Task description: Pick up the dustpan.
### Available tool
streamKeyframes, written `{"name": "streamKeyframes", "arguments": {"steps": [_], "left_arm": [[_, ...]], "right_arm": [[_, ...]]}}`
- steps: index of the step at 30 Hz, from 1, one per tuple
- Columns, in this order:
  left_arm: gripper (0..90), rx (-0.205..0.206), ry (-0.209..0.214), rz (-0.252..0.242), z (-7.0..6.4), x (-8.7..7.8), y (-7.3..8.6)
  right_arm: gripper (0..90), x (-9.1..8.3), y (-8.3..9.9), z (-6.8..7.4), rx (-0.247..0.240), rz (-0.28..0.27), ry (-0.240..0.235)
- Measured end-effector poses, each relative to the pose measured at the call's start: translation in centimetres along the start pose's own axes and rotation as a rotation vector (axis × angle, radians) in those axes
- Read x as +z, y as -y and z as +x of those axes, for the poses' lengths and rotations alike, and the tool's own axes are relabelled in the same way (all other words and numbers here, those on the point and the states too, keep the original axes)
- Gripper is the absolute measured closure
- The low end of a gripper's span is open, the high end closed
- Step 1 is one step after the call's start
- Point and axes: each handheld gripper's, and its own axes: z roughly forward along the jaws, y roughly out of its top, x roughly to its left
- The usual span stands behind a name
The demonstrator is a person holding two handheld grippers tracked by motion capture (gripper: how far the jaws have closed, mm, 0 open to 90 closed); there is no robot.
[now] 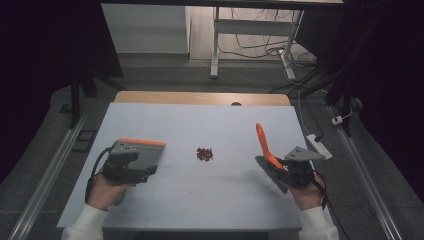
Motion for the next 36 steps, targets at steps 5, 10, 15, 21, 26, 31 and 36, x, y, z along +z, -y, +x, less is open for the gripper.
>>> {"name": "streamKeyframes", "arguments": {"steps": [5,10,15,21,26,31,36], "left_arm": [[18.1,-0.028,-0.018,0.000,-0.1,-0.2,-0.4],[16.9,-0.027,-0.033,0.024,0.1,0.0,0.1],[16.1,-0.040,-0.078,0.016,0.6,-1.4,0.5],[16.0,-0.070,-0.090,0.039,0.5,-2.3,1.7],[16.0,-0.103,-0.109,0.079,1.3,-1.9,2.6],[16.0,-0.131,-0.117,0.129,1.9,-1.2,3.4],[16.7,-0.169,-0.127,0.170,2.6,-0.7,4.0]], "right_arm": [[69.9,0.0,0.1,-0.1,0.007,0.003,0.001],[69.8,0.0,0.1,-0.1,0.004,0.006,0.009],[69.9,0.2,0.2,-0.1,0.003,0.013,0.012],[69.8,0.5,0.2,0.3,-0.006,0.017,0.000],[69.8,0.5,0.0,0.4,-0.013,0.014,-0.001],[69.8,0.6,0.1,0.3,-0.016,0.018,0.001],[69.8,0.6,0.2,0.2,-0.009,0.017,0.001]]}}
